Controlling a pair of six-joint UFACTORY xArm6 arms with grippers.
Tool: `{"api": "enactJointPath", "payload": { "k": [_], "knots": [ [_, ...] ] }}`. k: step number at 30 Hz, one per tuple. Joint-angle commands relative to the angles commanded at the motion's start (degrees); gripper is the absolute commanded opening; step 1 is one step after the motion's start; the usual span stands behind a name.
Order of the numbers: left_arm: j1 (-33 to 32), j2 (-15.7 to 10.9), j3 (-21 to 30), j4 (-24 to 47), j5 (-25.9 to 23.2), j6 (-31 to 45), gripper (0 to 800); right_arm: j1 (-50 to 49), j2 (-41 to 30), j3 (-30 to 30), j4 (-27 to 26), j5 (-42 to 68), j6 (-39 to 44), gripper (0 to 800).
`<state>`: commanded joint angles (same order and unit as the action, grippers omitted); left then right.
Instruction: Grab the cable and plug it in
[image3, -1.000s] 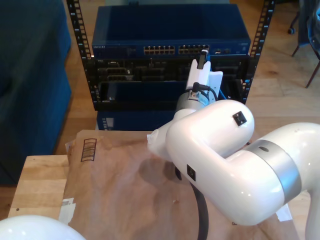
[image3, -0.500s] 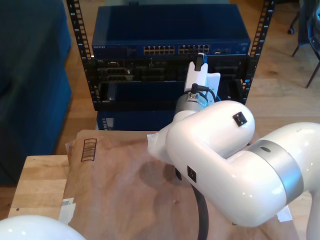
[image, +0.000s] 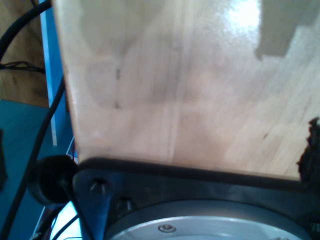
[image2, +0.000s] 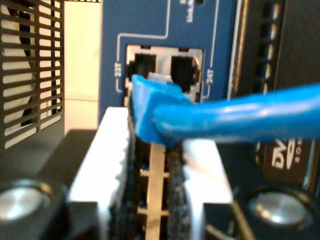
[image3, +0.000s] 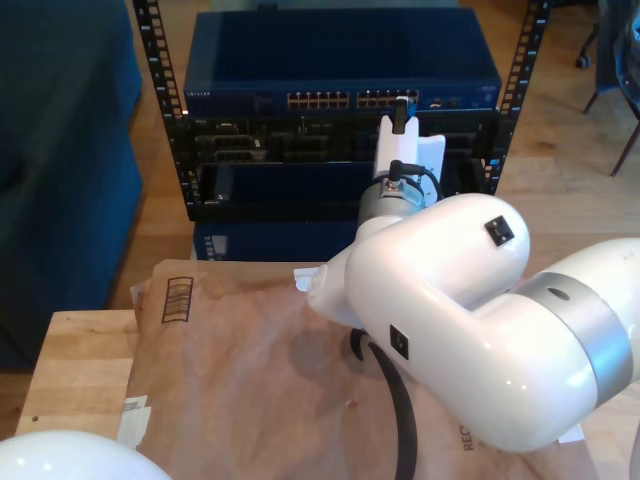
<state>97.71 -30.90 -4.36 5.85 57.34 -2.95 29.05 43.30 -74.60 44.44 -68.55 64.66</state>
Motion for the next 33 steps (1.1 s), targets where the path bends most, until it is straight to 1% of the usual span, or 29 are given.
{"api": "enactJointPath", "payload": {
  "k": [7, 12, 14, 17, 20, 22, 24, 27, 30, 32, 33],
  "knots": [
    [0.00, 0.00, 0.00, 0.00, 0.00, 0.00, 800, -1.14, -0.44, 0.26, -1.93, 1.23, 0.09, 0],
    [0.00, 0.00, 0.00, 0.00, 0.00, 0.00, 800, -1.14, -0.88, 0.53, -2.11, 3.25, 0.00, 0],
    [0.00, 0.00, 0.00, 0.00, 0.00, 0.00, 800, -1.14, -1.58, 1.41, -2.37, 3.34, 0.09, 0],
    [0.00, 0.00, 0.00, 0.00, 0.00, 0.00, 800, -1.14, -2.20, 2.55, -4.31, 3.25, 0.18, 0],
    [0.00, 0.00, 0.00, 0.00, 0.00, 0.00, 800, -1.14, -3.60, 3.78, -4.75, 3.52, 0.26, 0],
    [0.00, 0.00, 0.00, 0.00, 0.00, 0.00, 800, -1.14, -4.84, 4.48, -4.84, 3.60, 0.26, 97],
    [0.00, 0.00, 0.00, -0.09, 0.00, 0.00, 800, -1.14, -6.77, 6.07, -5.36, 4.66, 0.26, 234],
    [0.00, 0.00, 0.00, -0.09, 0.00, 0.00, 800, -1.23, -12.13, 12.04, -6.24, 8.79, 0.26, 368],
    [0.00, 0.00, 0.00, 0.00, 0.00, 0.00, 800, -2.37, -19.87, 19.87, -6.33, 13.10, 0.18, 421],
    [0.00, 0.00, 0.00, -0.09, 0.00, 0.00, 800, -4.04, -25.67, 24.26, -7.56, 19.43, 0.09, 433],
    [0.00, 0.00, 0.00, 0.00, 0.00, 0.00, 800, -5.36, -28.75, 26.37, -9.05, 23.03, 0.00, 439]
  ]
}}
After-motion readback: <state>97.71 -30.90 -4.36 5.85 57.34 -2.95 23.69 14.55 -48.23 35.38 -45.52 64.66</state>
